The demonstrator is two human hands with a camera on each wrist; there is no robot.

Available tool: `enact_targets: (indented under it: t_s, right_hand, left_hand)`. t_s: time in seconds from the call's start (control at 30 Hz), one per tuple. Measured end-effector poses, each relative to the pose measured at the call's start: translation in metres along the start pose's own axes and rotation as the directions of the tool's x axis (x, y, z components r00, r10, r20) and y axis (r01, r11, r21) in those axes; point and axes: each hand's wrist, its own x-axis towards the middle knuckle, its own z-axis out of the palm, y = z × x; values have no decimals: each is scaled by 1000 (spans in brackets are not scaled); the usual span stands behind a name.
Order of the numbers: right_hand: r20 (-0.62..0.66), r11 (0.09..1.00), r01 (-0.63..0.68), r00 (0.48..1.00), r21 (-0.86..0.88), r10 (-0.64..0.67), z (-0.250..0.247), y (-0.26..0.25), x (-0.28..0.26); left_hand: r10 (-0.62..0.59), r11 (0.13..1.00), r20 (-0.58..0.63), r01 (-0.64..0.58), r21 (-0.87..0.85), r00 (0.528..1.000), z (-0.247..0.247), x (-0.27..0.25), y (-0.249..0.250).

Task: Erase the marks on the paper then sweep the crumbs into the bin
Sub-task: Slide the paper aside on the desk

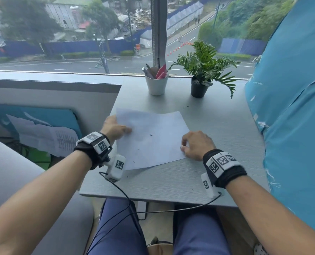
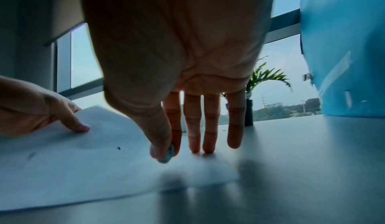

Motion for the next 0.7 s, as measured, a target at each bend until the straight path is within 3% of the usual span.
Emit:
enact_targets:
  t_s: [0.2, 0.4, 0.53, 0.63, 0.7]
  right_hand:
    - [-121, 991, 12, 993, 136, 4, -24, -13, 6]
    - [-365, 916, 116, 930, 385, 36, -77, -11, 23]
    - [-287, 799, 117, 955, 590, 71, -90, -12, 24]
    - [-323, 717, 113, 932, 688, 163, -88, -14, 20]
    - [-354, 711, 121, 916, 693, 189, -89, -16, 18]
  left_hand:
    - [242, 969, -4, -242, -55, 970, -40, -22, 29]
    - [468, 883, 47, -464, -64, 883, -63, -34, 62]
    - [546, 837, 48, -543, -70, 836, -70, -40, 73]
    - [566, 824, 52, -564, -57, 823, -73, -43, 75]
    - [553, 831, 10, -551, -81, 833, -72, -44, 76]
